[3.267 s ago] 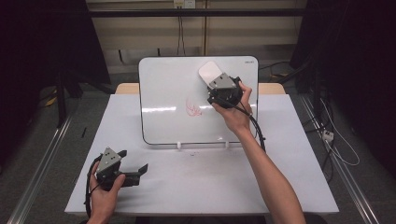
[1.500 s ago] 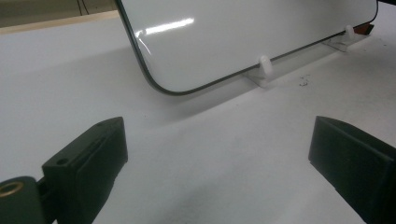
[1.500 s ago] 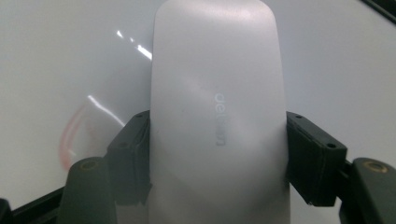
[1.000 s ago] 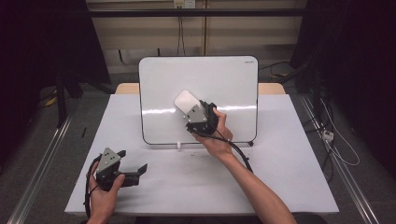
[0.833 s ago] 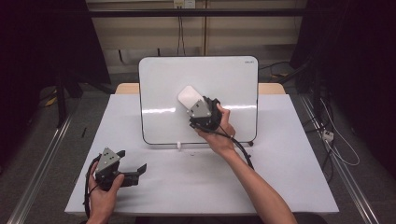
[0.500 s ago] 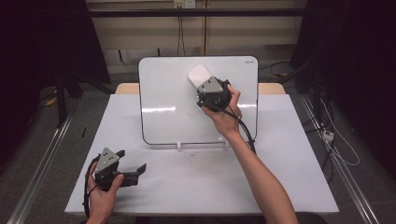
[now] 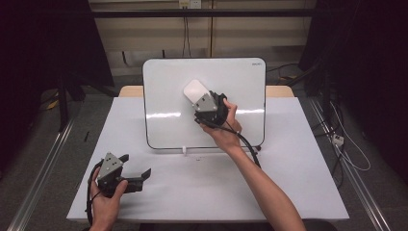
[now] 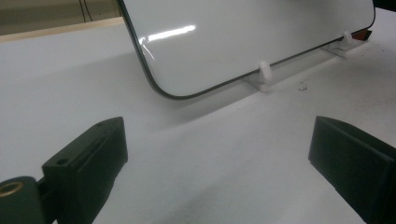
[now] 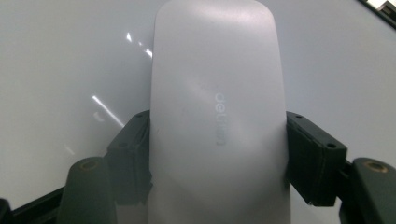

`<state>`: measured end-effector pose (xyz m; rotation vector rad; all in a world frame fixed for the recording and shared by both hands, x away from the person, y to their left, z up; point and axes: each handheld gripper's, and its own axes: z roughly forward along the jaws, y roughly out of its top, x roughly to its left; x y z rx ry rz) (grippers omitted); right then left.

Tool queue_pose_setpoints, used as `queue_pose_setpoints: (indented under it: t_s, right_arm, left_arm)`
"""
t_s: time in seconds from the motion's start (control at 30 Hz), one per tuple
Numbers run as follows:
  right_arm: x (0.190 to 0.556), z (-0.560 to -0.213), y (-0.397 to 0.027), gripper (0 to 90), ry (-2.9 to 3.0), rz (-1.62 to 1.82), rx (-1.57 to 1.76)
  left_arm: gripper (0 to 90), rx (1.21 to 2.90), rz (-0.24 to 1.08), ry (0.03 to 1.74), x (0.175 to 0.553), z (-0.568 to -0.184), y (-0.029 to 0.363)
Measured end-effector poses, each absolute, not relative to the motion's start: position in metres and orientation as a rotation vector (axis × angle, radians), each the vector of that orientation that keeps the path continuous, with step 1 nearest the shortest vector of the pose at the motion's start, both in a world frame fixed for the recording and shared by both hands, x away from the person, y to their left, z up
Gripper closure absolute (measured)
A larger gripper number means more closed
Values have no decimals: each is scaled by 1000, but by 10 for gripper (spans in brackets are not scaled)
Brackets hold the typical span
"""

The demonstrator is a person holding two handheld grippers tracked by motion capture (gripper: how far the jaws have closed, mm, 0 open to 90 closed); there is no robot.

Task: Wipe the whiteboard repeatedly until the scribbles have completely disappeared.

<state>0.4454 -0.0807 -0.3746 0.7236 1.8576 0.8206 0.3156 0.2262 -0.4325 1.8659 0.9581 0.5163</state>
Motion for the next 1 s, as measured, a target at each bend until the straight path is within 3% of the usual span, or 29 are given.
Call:
queue_pose_setpoints:
  t_s: [0.67,1.0]
  right_arm:
    - [399,-424,-53,314,1996,721,486]
    - [406,-414,-75,314,1998,724,537]
  left_arm:
    - [46,1881,513,952,316,-434,224]
    - [46,1883,516,955,316,-434,226]
